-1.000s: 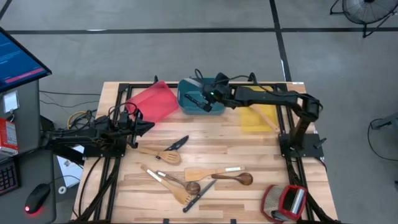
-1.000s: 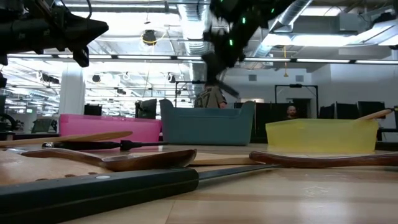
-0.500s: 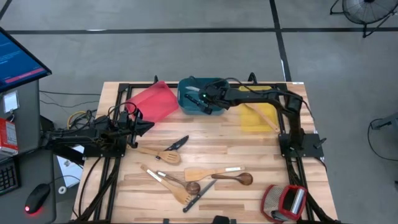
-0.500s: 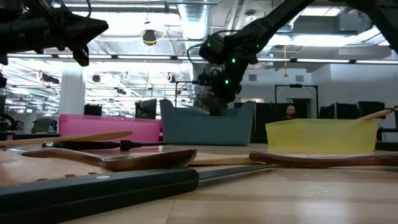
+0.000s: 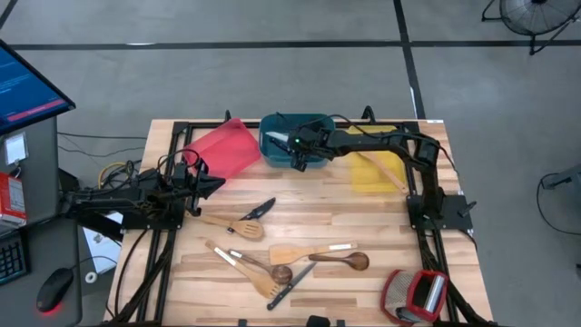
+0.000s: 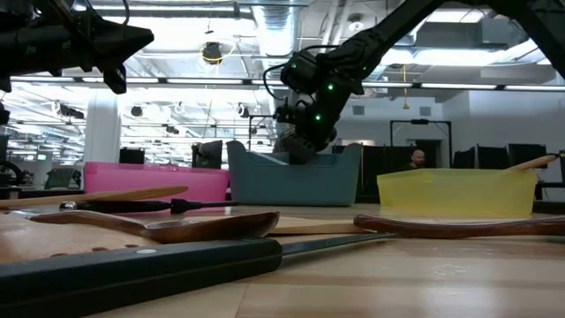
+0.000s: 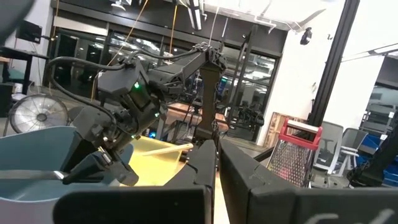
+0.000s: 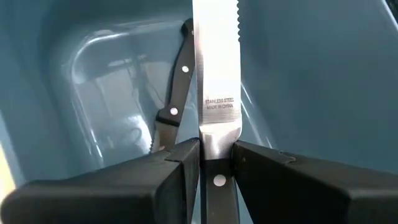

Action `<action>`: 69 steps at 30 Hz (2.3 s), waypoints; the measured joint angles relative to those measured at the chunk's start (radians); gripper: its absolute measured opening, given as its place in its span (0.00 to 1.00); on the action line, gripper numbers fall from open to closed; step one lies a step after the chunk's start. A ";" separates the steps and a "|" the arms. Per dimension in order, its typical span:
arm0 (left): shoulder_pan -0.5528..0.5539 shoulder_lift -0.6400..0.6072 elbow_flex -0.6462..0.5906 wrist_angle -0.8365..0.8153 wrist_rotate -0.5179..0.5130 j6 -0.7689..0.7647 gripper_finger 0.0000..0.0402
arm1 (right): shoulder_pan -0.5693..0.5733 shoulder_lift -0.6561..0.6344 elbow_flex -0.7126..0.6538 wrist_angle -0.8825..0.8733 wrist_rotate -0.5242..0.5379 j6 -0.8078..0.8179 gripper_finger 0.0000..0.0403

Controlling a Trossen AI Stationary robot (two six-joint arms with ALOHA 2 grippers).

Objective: Pick & Place Kitchen Items
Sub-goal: Put the black knife into the blue bin, then put the wooden spatula into the yellow bin

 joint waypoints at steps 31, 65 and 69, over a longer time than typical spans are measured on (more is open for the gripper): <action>0.000 0.000 0.000 0.005 0.000 0.000 0.01 | 0.191 -0.432 0.048 -0.250 -0.183 0.083 0.54; 0.000 0.000 0.000 0.006 0.000 0.000 0.01 | 0.784 -0.004 -0.041 -0.676 -0.174 0.427 0.51; 0.000 0.000 0.000 0.006 0.000 0.000 0.01 | 0.776 -0.003 -0.041 -0.650 -0.177 0.412 0.51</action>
